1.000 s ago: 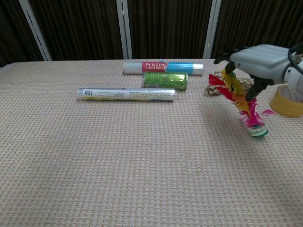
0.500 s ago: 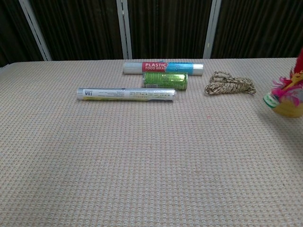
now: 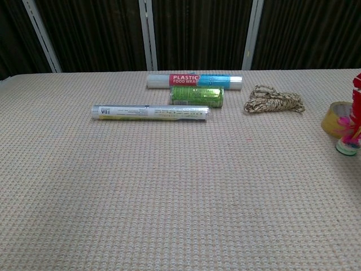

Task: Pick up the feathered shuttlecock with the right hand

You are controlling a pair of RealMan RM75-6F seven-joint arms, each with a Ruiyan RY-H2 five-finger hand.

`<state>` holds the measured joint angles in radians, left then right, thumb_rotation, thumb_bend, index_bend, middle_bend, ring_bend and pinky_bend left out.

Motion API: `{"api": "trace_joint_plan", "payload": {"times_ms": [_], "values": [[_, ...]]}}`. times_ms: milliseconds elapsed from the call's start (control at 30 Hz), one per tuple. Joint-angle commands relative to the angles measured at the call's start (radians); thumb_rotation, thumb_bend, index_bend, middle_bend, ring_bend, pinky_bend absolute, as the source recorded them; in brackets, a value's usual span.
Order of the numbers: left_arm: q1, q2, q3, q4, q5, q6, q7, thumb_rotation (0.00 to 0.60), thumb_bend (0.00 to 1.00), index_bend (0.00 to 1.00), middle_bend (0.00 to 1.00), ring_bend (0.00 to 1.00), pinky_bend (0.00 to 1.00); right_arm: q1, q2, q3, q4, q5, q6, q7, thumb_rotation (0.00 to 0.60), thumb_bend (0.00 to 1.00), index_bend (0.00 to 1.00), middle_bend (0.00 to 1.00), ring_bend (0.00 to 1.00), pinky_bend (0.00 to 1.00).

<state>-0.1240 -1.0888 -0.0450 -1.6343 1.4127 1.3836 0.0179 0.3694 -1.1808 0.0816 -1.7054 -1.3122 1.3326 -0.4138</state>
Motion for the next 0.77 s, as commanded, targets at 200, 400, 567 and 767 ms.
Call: {"api": "trace_joint_plan", "payload": {"times_ms": [200,400,567,767], "values": [[0.001,0.004,0.000,0.005,0.003,0.002,-0.015,0.600,0.21,0.00,0.00,0.00,0.00,-0.061,0.054,-0.008,-0.120,-0.067,0.117,-0.041,0.600,0.11,0.07,0.00,0.00,0.00],[0.000,0.002,0.000,0.011,0.010,0.005,-0.024,0.600,0.21,0.00,0.00,0.00,0.00,-0.190,0.135,-0.073,-0.271,-0.139,0.285,-0.126,0.600,0.06,0.00,0.00,0.00,0.00],[0.001,-0.005,0.003,0.018,0.037,0.023,-0.032,0.600,0.21,0.00,0.00,0.00,0.00,-0.284,0.087,-0.129,-0.230,-0.177,0.361,-0.084,0.600,0.06,0.00,0.00,0.00,0.00],[0.007,-0.027,0.009,0.030,0.092,0.069,-0.029,0.600,0.20,0.00,0.00,0.00,0.00,-0.330,-0.012,-0.136,-0.062,-0.161,0.364,0.003,0.600,0.07,0.00,0.00,0.00,0.00]]}}
